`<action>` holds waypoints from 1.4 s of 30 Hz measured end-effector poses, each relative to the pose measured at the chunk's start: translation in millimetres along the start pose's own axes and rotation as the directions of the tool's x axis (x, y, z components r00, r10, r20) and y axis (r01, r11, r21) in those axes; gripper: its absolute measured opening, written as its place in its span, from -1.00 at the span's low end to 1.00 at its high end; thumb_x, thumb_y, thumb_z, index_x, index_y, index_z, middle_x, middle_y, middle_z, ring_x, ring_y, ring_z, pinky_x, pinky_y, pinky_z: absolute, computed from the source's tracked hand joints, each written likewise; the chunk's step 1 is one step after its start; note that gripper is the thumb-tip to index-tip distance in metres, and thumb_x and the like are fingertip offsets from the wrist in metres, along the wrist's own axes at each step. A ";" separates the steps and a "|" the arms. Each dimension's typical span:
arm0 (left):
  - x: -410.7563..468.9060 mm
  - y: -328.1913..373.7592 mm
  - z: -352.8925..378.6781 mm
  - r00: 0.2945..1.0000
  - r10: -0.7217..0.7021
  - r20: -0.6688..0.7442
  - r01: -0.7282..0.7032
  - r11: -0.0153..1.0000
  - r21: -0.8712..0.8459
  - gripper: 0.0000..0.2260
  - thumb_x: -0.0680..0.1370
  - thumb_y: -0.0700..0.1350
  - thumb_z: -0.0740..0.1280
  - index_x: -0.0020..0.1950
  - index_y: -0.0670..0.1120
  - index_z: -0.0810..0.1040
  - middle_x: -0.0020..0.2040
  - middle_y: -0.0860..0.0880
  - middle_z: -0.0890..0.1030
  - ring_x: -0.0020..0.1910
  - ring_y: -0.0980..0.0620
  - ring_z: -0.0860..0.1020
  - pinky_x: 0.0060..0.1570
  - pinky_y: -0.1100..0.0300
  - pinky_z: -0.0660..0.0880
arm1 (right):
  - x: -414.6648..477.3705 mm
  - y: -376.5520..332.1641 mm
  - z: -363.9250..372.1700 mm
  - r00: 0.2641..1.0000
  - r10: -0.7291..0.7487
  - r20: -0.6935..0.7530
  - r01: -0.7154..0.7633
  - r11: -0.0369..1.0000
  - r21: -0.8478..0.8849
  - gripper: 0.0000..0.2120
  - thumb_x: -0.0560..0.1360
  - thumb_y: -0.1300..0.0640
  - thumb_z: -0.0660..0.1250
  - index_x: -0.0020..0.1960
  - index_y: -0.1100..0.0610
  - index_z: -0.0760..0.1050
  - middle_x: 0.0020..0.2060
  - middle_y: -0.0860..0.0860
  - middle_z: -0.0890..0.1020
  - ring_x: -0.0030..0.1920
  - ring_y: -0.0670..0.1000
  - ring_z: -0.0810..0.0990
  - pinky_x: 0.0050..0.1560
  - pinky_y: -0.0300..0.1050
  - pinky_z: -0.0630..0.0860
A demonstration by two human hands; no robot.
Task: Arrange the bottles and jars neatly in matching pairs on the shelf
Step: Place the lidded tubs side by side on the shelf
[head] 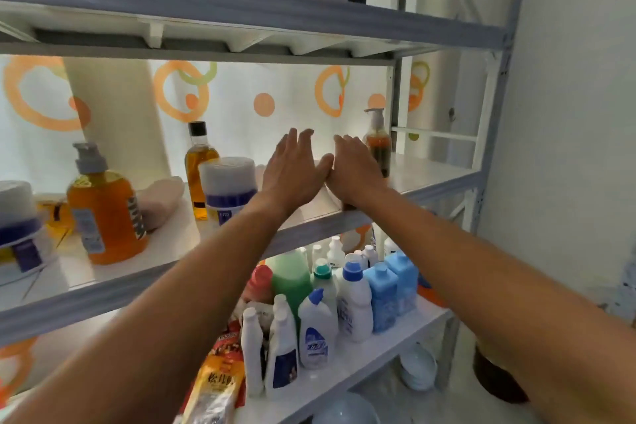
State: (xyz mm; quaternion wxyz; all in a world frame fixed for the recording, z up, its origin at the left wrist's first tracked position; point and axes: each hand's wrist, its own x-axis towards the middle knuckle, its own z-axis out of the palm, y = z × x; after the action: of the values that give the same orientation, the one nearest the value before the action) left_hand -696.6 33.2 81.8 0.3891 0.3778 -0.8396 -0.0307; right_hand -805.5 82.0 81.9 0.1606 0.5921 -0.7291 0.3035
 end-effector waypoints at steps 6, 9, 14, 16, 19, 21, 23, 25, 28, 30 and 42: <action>4.7 12.4 52.2 0.961 -0.185 0.205 0.223 0.957 -0.184 -0.39 0.60 0.20 0.13 0.54 -0.11 0.14 0.51 -0.17 0.25 0.49 -0.19 0.17 0.42 -0.06 0.15 | 5.4 46.7 16.8 0.971 0.202 0.132 -0.208 0.978 0.033 -0.49 0.58 -0.10 0.08 0.42 0.16 0.23 0.38 0.15 0.36 0.38 0.17 0.34 0.26 0.18 0.43; 10.4 13.5 67.9 0.928 -0.256 0.269 0.321 0.919 -0.231 -0.38 0.59 0.24 0.12 0.53 -0.10 0.17 0.48 -0.19 0.31 0.44 -0.23 0.28 0.37 -0.05 0.22 | 11.8 60.0 26.9 0.939 0.252 0.233 -0.279 0.956 0.093 -0.45 0.57 -0.11 0.10 0.46 0.14 0.14 0.29 0.16 0.47 0.25 0.18 0.48 0.19 0.15 0.49; 27.4 9.3 110.8 0.822 -0.328 0.466 0.555 0.647 -0.523 0.09 0.24 0.62 0.12 0.52 -0.12 0.16 0.30 -0.21 0.53 0.26 -0.21 0.52 0.33 -0.12 0.39 | 17.2 69.6 32.6 0.853 0.307 0.421 -0.489 0.750 0.444 -0.58 0.60 -0.06 0.14 0.27 0.24 0.39 0.21 0.18 0.55 0.10 0.15 0.54 0.20 0.02 0.48; 48.1 -16.2 156.9 0.786 -0.360 0.502 0.615 0.531 -0.583 0.24 0.05 0.69 0.17 0.50 -0.11 0.21 0.22 -0.23 0.58 0.20 -0.21 0.57 0.25 -0.15 0.46 | 15.1 71.1 35.0 0.864 0.282 0.416 -0.478 0.716 0.508 -0.67 0.60 -0.06 0.15 0.05 0.20 0.48 0.07 0.17 0.61 0.02 0.14 0.58 0.16 0.04 0.52; 39.7 -3.6 142.7 0.775 -0.368 0.514 0.631 0.411 -0.657 0.21 0.06 0.63 0.28 0.48 -0.15 0.27 0.20 -0.22 0.59 0.11 -0.18 0.62 0.13 -0.08 0.55 | 11.8 71.6 38.2 0.890 0.288 0.354 -0.449 0.689 0.568 -0.70 0.57 -0.09 0.19 -0.18 0.11 0.46 -0.13 0.10 0.60 -0.07 0.12 0.60 0.00 -0.04 0.55; 22.7 21.6 107.2 0.818 -0.336 0.467 0.569 0.353 -0.743 -0.01 0.19 0.49 0.32 0.40 -0.15 0.34 0.14 -0.20 0.61 0.03 -0.11 0.65 -0.06 0.06 0.61 | 9.7 69.5 41.1 0.910 0.286 0.300 -0.414 0.679 0.606 -0.73 0.55 -0.08 0.22 -0.12 0.12 0.49 -0.15 0.08 0.60 -0.10 0.09 0.58 -0.04 -0.06 0.53; 16.5 32.1 85.2 0.861 -0.311 0.404 0.493 0.309 -0.813 -0.23 0.26 0.33 0.30 0.33 -0.10 0.38 0.10 -0.20 0.61 -0.04 -0.10 0.66 -0.21 0.10 0.62 | 9.7 63.1 42.2 0.926 0.302 0.229 -0.377 0.681 0.628 -0.68 0.53 -0.10 0.24 0.03 0.15 0.52 -0.10 0.07 0.64 -0.06 0.08 0.61 0.05 0.00 0.57; 19.1 36.8 67.1 0.879 -0.344 0.329 0.440 0.323 -0.838 -0.32 0.27 0.28 0.27 0.28 -0.08 0.43 0.09 -0.20 0.61 -0.05 -0.10 0.65 -0.21 0.05 0.64 | 14.0 52.0 39.0 0.940 0.313 0.137 -0.322 0.678 0.660 -0.62 0.49 -0.16 0.25 0.11 0.12 0.52 -0.07 0.06 0.66 -0.06 0.08 0.63 0.05 0.08 0.60; 28.3 35.0 30.0 0.908 -0.380 0.179 0.364 0.499 -0.787 -0.33 0.26 0.34 0.19 0.21 -0.05 0.50 0.04 -0.10 0.64 -0.03 -0.07 0.63 0.00 -0.12 0.60 | 22.8 19.8 22.4 0.949 0.311 0.039 -0.233 0.614 0.754 -0.52 0.40 -0.26 0.24 0.15 0.04 0.52 -0.06 0.03 0.67 -0.07 0.07 0.65 0.00 0.11 0.62; 29.4 28.6 -4.4 0.924 -0.377 0.061 0.300 0.618 -0.727 -0.38 0.29 0.33 0.14 0.18 -0.03 0.51 -0.03 -0.03 0.64 -0.05 -0.04 0.62 0.03 -0.12 0.58 | 29.3 -11.0 12.0 0.950 0.312 0.008 -0.179 0.522 0.834 -0.55 0.38 -0.24 0.23 0.11 0.03 0.53 -0.07 0.01 0.66 -0.06 0.08 0.65 0.01 0.12 0.61; -33.1 -94.5 -210.1 0.803 -0.512 -0.304 0.315 0.798 -0.513 -0.46 0.39 0.27 0.13 0.16 -0.06 0.55 -0.05 -0.03 0.64 -0.07 -0.03 0.60 -0.01 -0.01 0.56 | 25.6 -257.6 11.1 0.999 0.042 0.034 -0.043 0.251 0.967 -0.68 0.49 -0.19 0.25 -0.01 0.00 0.63 -0.12 -0.02 0.68 -0.12 0.00 0.67 -0.13 0.02 0.66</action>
State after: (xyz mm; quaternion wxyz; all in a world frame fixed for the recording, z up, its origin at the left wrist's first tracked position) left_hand -483.1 38.6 174.4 0.6212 0.4561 -0.5975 -0.2214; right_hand -562.9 25.8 153.6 -0.2434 0.5469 -0.4073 0.6898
